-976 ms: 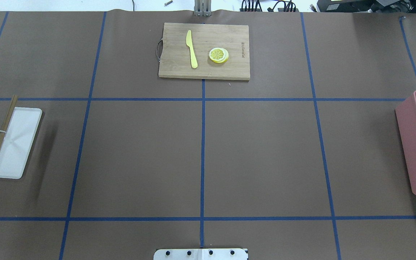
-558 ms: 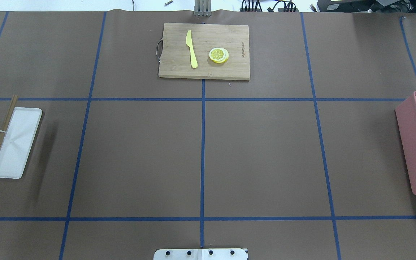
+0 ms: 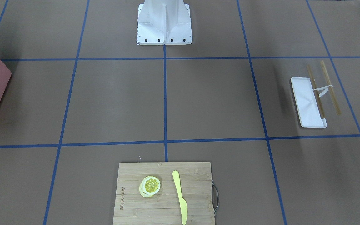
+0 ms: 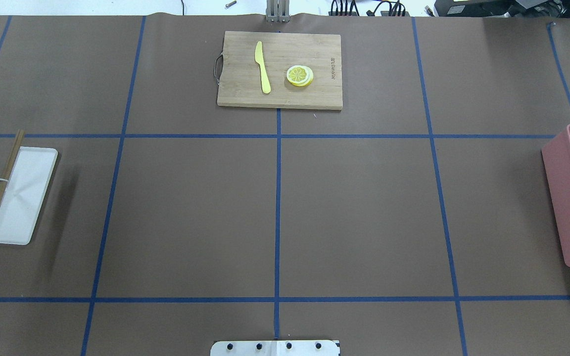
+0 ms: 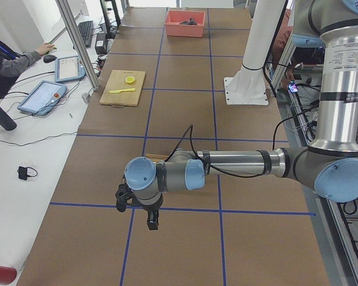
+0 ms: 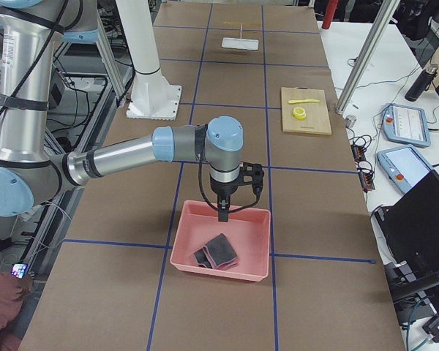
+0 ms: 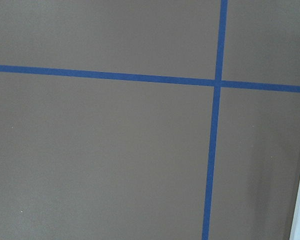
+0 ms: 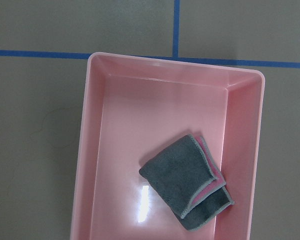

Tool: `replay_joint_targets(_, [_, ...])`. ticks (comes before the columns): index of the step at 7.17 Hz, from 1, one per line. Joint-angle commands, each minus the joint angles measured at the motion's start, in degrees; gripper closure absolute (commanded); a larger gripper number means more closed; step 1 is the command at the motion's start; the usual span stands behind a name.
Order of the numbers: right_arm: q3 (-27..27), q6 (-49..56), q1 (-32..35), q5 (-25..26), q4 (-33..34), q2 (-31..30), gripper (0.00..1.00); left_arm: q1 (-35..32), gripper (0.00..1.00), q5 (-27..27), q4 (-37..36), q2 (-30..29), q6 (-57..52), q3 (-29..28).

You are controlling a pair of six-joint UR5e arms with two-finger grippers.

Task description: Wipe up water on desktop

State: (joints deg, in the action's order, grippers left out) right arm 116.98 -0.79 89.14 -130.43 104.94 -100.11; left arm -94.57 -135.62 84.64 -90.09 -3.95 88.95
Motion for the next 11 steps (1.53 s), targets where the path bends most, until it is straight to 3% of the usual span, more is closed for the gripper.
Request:
replay_joint_targets(1, [0.0, 0.0, 0.0, 0.0, 0.0, 0.0, 0.0, 0.0, 0.01, 0.1, 0.0, 0.0, 0.0, 0.0])
replay_joint_targets(11, [0.2, 0.1, -1.0, 0.0, -0.1, 0.2, 0.0, 0.0, 0.01, 0.0, 0.2, 0.0, 0.0, -0.3])
